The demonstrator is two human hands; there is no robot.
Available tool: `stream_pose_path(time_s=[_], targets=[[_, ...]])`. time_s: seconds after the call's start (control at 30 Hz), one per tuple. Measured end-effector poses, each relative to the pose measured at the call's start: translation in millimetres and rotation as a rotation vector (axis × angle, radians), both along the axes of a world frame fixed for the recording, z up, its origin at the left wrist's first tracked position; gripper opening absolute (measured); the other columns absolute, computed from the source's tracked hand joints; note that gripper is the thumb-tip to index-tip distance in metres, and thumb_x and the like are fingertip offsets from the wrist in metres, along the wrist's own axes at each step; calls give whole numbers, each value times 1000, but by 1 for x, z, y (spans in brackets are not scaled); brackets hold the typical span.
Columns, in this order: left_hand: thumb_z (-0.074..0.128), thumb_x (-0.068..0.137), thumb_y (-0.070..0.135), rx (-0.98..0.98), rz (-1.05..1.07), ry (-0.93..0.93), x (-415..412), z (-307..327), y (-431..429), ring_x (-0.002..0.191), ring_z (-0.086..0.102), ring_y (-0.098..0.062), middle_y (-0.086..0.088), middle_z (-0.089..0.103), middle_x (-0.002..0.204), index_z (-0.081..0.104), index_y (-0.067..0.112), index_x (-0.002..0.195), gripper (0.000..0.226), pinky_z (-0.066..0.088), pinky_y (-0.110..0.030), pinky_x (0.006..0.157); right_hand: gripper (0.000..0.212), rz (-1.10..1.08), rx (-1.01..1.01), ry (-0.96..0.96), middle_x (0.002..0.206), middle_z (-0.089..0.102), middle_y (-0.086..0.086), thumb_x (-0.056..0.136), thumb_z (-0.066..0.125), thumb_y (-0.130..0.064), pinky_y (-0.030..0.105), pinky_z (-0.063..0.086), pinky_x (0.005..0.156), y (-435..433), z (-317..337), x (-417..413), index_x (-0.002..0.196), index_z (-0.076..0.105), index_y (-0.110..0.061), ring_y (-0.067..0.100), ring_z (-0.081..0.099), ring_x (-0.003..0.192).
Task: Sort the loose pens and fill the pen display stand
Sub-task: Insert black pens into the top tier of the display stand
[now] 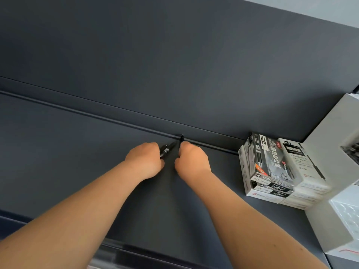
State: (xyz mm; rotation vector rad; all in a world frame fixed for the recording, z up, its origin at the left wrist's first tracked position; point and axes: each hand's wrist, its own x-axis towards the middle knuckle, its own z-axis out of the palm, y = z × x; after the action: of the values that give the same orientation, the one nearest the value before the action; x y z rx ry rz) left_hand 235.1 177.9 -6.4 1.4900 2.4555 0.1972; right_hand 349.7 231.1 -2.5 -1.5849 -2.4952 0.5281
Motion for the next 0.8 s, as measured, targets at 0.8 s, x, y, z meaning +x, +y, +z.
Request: stream_pose_path(time_s=[0.8], targets=[[68,82,16,418,-11,-1131,80,43,-18,47,40,-10,4,52,58,64,12,87,8,32,-21,42,14,-137,-434,801,71,57,12,79,57,3,20,40,50,-42,40,93,77,56,-10,15,52,59]])
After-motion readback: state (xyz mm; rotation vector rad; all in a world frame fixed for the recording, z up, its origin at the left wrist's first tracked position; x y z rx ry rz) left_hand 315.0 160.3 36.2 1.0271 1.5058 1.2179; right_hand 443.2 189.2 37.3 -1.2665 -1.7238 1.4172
